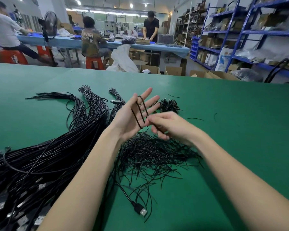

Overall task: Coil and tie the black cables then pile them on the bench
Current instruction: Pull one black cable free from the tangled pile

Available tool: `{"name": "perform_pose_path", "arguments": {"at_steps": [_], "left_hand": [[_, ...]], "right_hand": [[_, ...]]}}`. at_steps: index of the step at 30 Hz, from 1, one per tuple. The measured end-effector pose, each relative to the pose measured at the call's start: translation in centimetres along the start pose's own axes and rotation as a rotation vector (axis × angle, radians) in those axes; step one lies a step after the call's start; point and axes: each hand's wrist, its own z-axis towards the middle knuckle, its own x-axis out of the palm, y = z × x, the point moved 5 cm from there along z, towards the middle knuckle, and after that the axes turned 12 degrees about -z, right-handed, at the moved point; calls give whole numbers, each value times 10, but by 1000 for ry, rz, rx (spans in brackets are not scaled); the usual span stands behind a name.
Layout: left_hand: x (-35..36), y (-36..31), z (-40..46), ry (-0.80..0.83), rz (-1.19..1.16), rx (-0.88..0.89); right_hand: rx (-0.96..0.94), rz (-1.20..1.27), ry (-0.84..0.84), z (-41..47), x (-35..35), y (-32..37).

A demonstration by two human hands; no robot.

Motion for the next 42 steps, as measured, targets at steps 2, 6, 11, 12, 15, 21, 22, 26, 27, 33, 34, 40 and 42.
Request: {"name": "perform_pose_path", "arguments": {"at_steps": [2,6,11,12,15,21,22,26,27,33,34,40,42], "left_hand": [[1,-5,-2,52,-72,1],[6,-7,-7,170,-83,-71],[10,12,-12,195,204,-279],[9,16,-13,175,282,-316],[8,24,-15,126,459,-396],[5,29,-11,-13,574,-331],[3,28,-10,-44,570,-299],[-5,19,-7,-75,502,-164],[-5,17,-6,-50,496,-146],[0,16,-7,12,441,-142],[2,15,-7,15,428,-142],[0,11,-6,-6,379,-141],[-3,12,-5,-57,329,-147]], "right_hand": [[50,93,115,-3,10,-18],[161,2,208,-5,5,-37],[262,-390,194,5,-31,-24],[294,-447,212,7,-39,-18],[343,-496,283,13,-53,2],[362,-477,24,28,-59,30],[351,-425,-37,29,-59,31],[300,-286,-99,23,-49,28],[290,-240,-111,20,-48,26],[281,55,-292,8,-55,14],[290,137,-306,8,-55,12],[292,347,-238,0,-48,10],[276,207,-143,-4,-39,13]]}}
